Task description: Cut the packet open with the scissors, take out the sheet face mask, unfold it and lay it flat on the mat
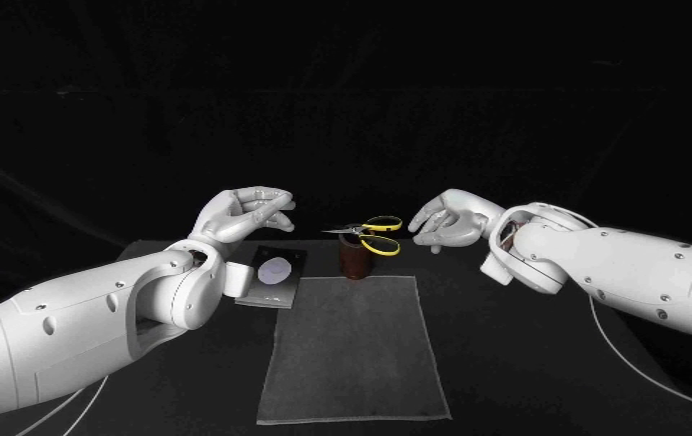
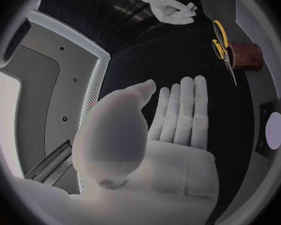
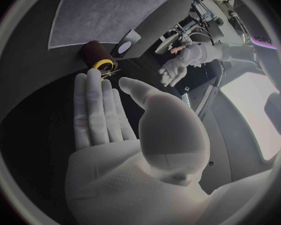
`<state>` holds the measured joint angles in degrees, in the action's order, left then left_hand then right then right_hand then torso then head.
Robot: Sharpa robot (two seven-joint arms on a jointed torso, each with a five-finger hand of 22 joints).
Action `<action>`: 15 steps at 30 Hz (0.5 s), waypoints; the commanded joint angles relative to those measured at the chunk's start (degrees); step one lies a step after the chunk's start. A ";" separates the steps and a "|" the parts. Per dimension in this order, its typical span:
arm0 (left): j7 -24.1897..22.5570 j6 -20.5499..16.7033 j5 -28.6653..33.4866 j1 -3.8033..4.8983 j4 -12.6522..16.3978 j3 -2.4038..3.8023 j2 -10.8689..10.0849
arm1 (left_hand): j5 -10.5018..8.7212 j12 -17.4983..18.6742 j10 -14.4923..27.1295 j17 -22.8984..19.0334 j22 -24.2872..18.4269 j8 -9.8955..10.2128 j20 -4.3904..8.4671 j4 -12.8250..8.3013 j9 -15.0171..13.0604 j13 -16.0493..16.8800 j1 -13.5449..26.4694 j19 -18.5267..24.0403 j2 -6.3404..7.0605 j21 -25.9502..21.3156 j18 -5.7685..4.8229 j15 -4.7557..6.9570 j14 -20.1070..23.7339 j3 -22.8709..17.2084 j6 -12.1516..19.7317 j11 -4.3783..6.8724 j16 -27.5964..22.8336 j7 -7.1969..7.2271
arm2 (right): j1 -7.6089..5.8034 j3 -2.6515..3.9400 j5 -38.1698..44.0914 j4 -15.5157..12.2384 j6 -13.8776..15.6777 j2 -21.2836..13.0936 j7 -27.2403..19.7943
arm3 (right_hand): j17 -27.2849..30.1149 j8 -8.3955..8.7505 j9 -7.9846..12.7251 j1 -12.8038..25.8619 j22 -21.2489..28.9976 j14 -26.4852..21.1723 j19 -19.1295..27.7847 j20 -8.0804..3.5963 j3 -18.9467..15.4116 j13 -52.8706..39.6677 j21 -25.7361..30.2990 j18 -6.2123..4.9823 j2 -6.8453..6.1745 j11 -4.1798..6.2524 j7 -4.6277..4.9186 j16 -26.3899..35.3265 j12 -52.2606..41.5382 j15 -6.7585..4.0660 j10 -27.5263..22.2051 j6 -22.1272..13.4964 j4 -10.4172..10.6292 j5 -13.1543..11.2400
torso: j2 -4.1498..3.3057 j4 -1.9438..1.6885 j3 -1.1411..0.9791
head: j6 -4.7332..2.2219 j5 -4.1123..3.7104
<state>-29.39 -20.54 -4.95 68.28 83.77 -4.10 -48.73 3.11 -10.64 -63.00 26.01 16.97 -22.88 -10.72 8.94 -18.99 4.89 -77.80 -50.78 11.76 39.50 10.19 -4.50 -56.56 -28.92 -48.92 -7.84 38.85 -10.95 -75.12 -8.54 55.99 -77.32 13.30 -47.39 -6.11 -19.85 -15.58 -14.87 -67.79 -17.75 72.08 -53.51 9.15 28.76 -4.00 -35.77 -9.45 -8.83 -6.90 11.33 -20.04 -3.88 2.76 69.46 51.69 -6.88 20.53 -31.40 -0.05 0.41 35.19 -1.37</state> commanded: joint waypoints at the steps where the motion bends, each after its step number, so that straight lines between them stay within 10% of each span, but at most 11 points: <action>1: 0.92 4.83 -2.34 0.09 1.89 0.03 -1.12 | 0.04 0.36 0.75 0.62 0.68 -0.24 0.36 0.00 -0.24 -0.04 0.57 -1.10 0.10 1.43 0.31 -0.09 0.78 0.54 0.77 0.00 0.56 -0.12 | -1.41 0.03 15.22 -0.20 -4.98 0.53 6.78 | -0.48 0.72 -0.17 -0.21 -0.53 1.38 -2.48 -0.46 0.36 0.36 -1.21 -1.10 -0.31 0.04 -0.45 0.19 0.36 -0.16 -1.26 -0.37 0.35 -0.40 | -0.70 -0.08 0.07 | -0.23 -0.11; 15: 1.59 5.75 -2.34 0.36 7.06 0.04 -4.58 | 0.05 1.04 2.06 0.98 1.07 0.53 0.29 0.51 -0.17 -0.11 1.34 -1.13 0.32 2.29 0.17 -0.52 2.12 1.40 2.20 -0.49 0.41 -0.68 | -5.48 0.79 24.98 -2.38 -0.86 2.07 12.06 | -3.57 2.72 -0.95 -0.05 -2.22 9.34 -9.19 -1.85 -1.37 0.32 -4.45 -1.03 -1.91 0.16 -0.47 -3.67 0.33 -1.32 -5.02 -0.91 1.82 -1.28 | -2.56 -0.62 0.23 | -0.99 -0.04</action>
<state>-27.70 -16.55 -6.74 68.52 90.66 -4.10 -53.21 3.11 -9.80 -61.42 26.96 18.00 -22.59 -10.35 9.44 -19.20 4.82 -76.89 -51.92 12.22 41.65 9.84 -5.08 -54.87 -27.78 -47.10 -8.40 39.22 -11.74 -80.45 -7.84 77.29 -79.62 10.65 -45.37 2.96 -23.32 -13.06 -15.74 -67.81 -19.90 81.17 -62.35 7.37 27.66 -3.66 -39.95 -10.62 -10.06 -6.76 10.84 -23.41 -3.63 1.40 64.77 50.95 -4.97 19.50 -33.46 -0.42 0.62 34.33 -1.44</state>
